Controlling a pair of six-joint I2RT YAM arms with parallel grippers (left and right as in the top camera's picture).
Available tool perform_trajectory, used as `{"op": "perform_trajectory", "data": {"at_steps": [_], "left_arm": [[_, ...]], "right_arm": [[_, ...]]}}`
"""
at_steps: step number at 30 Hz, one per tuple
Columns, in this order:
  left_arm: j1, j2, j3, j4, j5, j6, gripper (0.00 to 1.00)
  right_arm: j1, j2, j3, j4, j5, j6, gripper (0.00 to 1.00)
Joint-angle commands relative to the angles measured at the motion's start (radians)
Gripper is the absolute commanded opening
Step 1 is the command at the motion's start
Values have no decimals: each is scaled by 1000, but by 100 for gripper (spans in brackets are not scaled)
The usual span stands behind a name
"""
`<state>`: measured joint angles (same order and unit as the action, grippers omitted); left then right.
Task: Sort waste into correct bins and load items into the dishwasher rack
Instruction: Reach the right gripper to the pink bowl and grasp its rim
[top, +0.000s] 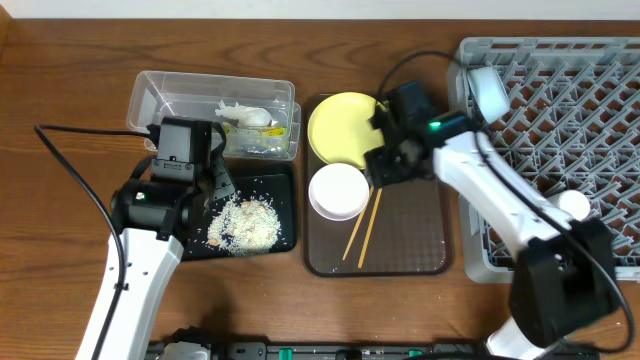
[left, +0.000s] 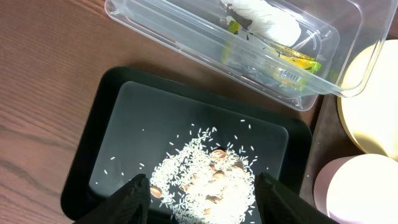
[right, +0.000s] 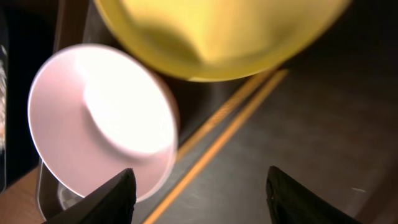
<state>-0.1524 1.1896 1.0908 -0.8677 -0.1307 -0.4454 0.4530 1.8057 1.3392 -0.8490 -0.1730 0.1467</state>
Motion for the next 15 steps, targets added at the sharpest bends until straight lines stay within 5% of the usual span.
{"op": "perform_trajectory", "data": {"at_steps": [1,9,15], "left_arm": [[3,6,3,-3,-12,-5,57],[3,6,3,-4,-12,-5,57],[3,6,3,-7,-12,-5,57]], "right_arm": [[36,53,-8,1,-25,41,61],[50,142,-8,25,60,111,42],[56,158,-8,34,48,111,6]]}}
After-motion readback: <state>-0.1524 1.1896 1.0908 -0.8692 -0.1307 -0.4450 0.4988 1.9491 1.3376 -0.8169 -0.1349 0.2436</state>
